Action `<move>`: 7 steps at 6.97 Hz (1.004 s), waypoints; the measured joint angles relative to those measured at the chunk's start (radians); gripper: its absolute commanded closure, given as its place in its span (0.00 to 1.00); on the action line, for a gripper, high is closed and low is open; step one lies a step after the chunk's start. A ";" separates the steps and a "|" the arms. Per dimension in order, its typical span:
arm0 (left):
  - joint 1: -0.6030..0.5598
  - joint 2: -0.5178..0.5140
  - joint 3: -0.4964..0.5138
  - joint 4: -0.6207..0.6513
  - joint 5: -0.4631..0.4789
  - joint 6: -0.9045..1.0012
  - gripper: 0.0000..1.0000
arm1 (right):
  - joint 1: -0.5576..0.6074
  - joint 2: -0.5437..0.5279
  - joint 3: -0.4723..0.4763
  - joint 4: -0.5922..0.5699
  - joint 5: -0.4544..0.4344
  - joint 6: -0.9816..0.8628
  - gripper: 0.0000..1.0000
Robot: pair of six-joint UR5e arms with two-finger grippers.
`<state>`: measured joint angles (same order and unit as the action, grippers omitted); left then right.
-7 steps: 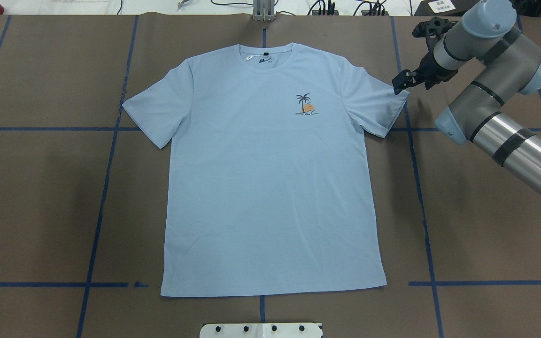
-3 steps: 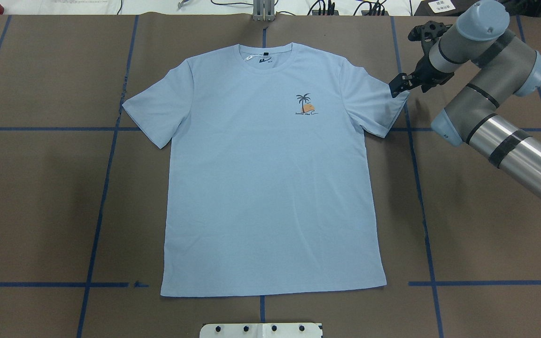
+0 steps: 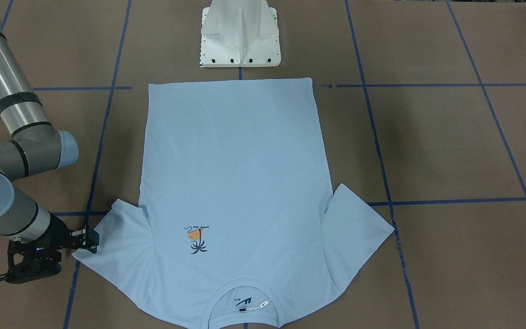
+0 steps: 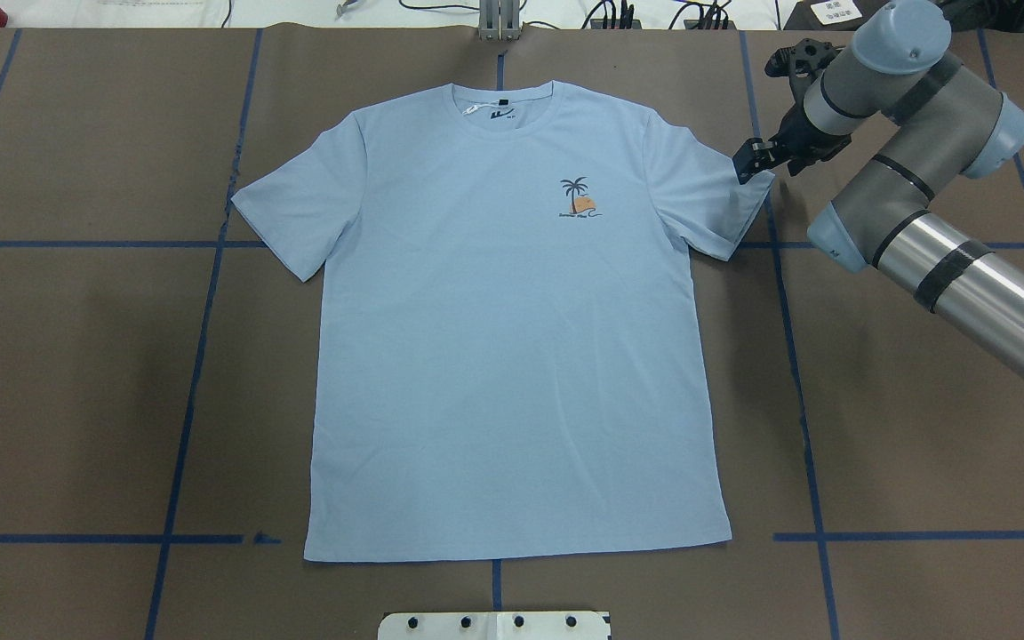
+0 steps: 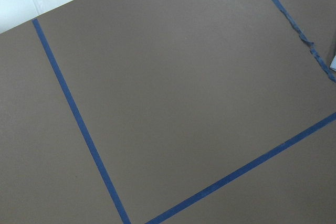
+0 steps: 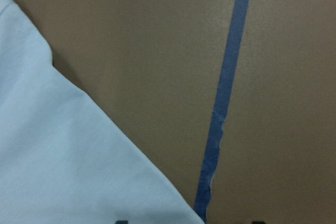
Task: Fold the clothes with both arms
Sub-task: 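Move the right gripper to the sleeve nearest it and grasp its edge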
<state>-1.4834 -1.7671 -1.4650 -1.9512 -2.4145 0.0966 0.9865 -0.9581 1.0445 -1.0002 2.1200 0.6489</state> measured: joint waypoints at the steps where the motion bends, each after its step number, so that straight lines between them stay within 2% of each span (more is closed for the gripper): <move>1: 0.000 0.000 0.000 0.000 0.000 0.000 0.00 | 0.000 0.000 -0.006 0.000 0.000 0.000 0.63; 3: 0.000 -0.003 0.001 0.000 0.000 0.000 0.00 | 0.000 0.002 -0.009 -0.001 0.001 -0.002 0.95; 4: 0.000 -0.007 0.002 0.001 0.000 0.000 0.00 | 0.000 0.003 -0.009 -0.001 0.002 -0.004 1.00; 7: 0.000 -0.010 0.004 0.002 0.000 0.000 0.00 | 0.002 0.009 0.002 0.001 0.002 -0.001 1.00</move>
<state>-1.4834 -1.7776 -1.4607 -1.9497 -2.4145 0.0966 0.9886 -0.9491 1.0469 -0.9996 2.1219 0.6484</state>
